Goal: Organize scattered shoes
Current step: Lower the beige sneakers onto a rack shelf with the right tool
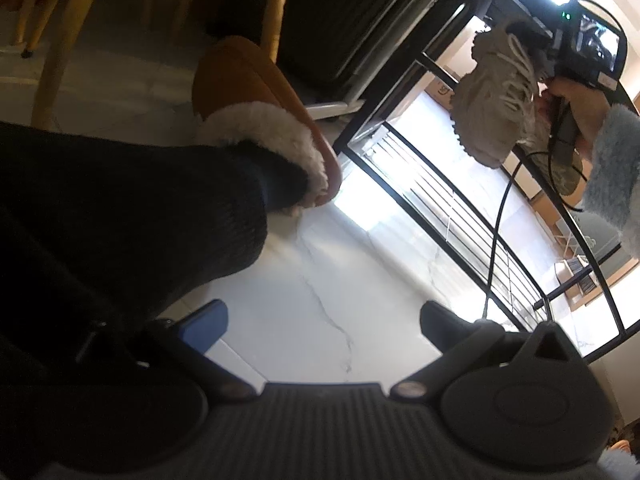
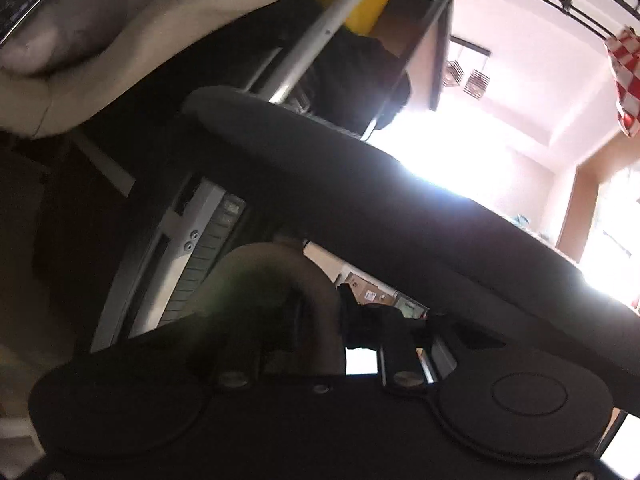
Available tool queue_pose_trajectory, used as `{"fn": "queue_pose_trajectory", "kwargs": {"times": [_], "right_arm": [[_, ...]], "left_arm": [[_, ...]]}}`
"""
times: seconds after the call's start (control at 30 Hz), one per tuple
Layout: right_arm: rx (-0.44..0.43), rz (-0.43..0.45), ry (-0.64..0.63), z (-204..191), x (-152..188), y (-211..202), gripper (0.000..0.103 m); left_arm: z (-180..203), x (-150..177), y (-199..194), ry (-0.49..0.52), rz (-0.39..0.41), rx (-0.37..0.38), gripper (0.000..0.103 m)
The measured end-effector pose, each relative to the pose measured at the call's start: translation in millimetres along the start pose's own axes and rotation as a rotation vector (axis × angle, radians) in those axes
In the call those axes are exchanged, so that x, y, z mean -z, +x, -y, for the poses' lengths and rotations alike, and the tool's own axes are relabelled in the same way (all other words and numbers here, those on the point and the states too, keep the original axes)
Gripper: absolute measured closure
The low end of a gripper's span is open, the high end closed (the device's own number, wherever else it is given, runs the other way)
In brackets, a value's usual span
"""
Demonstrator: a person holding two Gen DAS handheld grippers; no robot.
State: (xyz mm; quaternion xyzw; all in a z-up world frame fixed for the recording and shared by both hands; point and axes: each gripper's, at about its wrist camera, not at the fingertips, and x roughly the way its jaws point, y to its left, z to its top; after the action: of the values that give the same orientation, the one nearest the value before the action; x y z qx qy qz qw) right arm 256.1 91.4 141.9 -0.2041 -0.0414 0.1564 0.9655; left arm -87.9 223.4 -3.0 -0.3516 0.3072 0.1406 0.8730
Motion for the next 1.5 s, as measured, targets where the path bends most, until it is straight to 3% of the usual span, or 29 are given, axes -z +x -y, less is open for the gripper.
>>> {"fn": "queue_pose_trajectory", "kwargs": {"times": [0.1, 0.33, 0.63, 0.67, 0.7, 0.73, 0.77, 0.87, 0.93, 1.07, 1.2, 1.37, 1.5], "right_arm": [[0.039, -0.107, 0.184, 2, -29, 27, 0.084], [0.030, -0.272, 0.389, 32, -27, 66, 0.084], [0.096, -0.242, 0.420, 54, -31, 45, 0.081], [0.103, -0.237, 0.421, 57, -32, 43, 0.077], [0.110, -0.232, 0.423, 59, -33, 40, 0.064], [0.117, -0.227, 0.424, 61, -33, 37, 0.020], [0.123, -0.221, 0.426, 63, -34, 34, 0.001], [0.125, -0.154, 0.419, 69, -36, 10, 0.003], [0.106, -0.153, 0.421, 73, -37, -12, 0.003], [0.023, -0.121, 0.491, 83, -29, -61, 0.004], [-0.092, -0.120, 0.384, 63, -31, -114, 0.001], [-0.062, -0.154, 0.299, 6, -35, -94, 0.000], [-0.046, -0.243, 0.390, -4, -18, -74, 0.000]], "left_arm": [[-3, 0, 1, -0.021, -0.014, -0.005, 0.001], [-5, 0, 2, -0.034, -0.019, -0.006, 0.001], [-8, -3, 4, -0.055, -0.021, -0.009, 0.001], [-8, -3, 4, -0.056, -0.022, -0.007, 0.001], [-8, -3, 4, -0.054, -0.022, -0.005, 0.001], [-8, -3, 4, -0.052, -0.022, -0.003, 0.001], [-7, -2, 3, -0.052, -0.022, -0.002, 0.001], [-6, -2, 3, -0.050, -0.021, 0.000, 0.001], [-5, -2, 2, -0.042, -0.022, 0.006, 0.001], [-5, -2, 2, -0.042, -0.016, 0.007, 0.001], [-4, -1, 3, -0.035, -0.024, 0.012, 0.001], [-3, -1, 2, -0.026, -0.019, 0.010, 0.001], [-6, -2, 4, -0.047, -0.024, 0.002, 0.001]]}}
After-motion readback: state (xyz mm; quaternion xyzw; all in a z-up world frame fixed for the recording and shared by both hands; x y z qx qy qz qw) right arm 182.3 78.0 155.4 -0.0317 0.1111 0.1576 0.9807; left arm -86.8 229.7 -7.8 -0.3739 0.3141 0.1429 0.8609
